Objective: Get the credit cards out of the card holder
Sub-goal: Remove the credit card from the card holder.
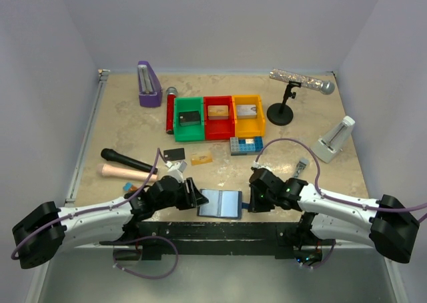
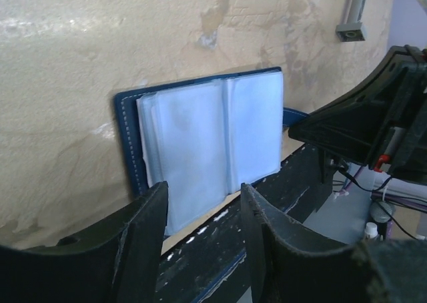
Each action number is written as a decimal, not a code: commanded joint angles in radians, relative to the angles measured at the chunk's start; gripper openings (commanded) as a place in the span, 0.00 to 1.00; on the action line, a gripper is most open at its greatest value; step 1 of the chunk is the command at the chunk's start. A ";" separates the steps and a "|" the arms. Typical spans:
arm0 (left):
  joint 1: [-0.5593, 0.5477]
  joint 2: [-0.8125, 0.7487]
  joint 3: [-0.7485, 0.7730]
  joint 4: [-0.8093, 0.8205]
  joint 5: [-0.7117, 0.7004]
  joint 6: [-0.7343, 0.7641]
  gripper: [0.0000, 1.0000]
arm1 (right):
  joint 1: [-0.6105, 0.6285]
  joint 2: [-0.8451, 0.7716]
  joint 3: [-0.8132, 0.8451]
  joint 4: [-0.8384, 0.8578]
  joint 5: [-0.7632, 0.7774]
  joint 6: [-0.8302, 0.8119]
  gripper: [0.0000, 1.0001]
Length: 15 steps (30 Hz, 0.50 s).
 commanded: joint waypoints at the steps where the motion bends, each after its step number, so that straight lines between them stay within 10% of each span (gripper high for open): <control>1: -0.010 -0.008 0.073 -0.020 -0.003 0.028 0.52 | 0.000 -0.014 0.043 0.016 0.023 -0.013 0.00; 15: -0.010 0.050 0.083 -0.010 -0.015 0.028 0.51 | 0.004 -0.171 0.046 0.062 -0.109 -0.089 0.00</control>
